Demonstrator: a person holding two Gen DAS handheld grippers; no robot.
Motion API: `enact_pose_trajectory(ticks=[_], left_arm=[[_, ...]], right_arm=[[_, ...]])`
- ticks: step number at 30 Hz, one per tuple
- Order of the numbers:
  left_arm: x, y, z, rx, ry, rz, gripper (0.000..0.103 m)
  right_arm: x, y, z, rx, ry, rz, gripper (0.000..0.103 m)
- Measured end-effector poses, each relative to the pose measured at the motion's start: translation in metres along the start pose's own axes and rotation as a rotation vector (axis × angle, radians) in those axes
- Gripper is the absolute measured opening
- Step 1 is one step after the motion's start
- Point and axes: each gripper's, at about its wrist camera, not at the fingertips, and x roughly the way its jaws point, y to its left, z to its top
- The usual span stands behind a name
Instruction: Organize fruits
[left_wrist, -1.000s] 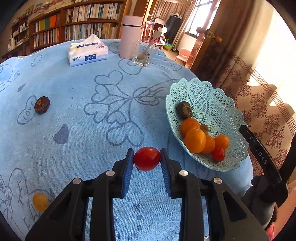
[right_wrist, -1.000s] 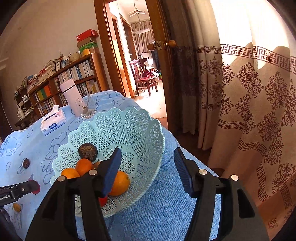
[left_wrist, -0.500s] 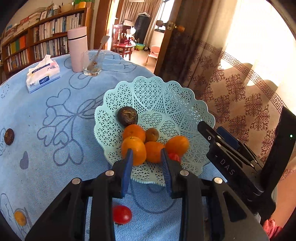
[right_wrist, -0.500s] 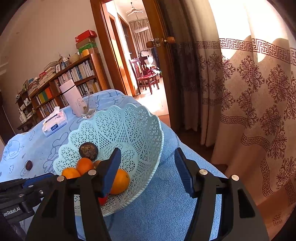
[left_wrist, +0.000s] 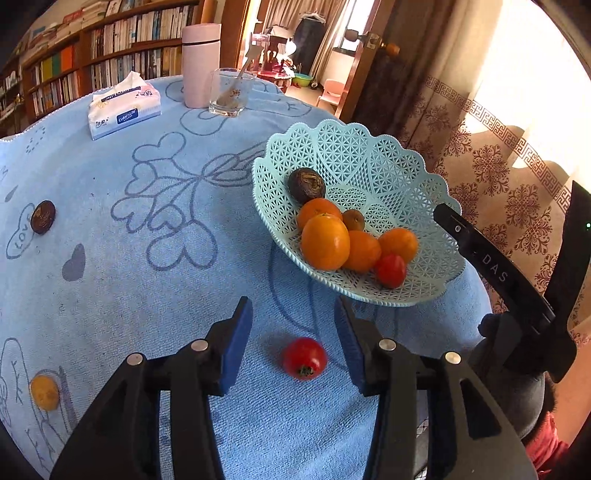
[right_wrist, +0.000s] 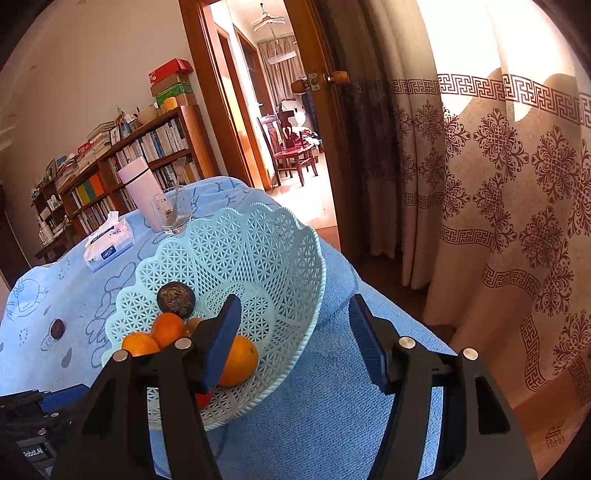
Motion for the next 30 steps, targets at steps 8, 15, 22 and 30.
enact_pose_trajectory(ticks=[8,15,22,30], left_arm=[[0.024,-0.004,-0.019,0.026,0.069,0.019,0.046],[0.024,-0.013,-0.024,0.084,0.059,0.056,0.038],[0.012,-0.029,-0.024,0.141,0.041,0.026,0.029],[-0.014,-0.048,0.001,0.176,-0.071,-0.008,0.029]], right_arm=[[0.000,-0.001,0.000,0.001,0.001,0.005,0.063],[0.000,-0.002,0.001,0.002,0.004,0.009,0.063],[0.000,-0.002,0.001,0.001,0.005,0.009,0.064],[0.000,0.000,0.001,-0.001,-0.003,0.005,0.069]])
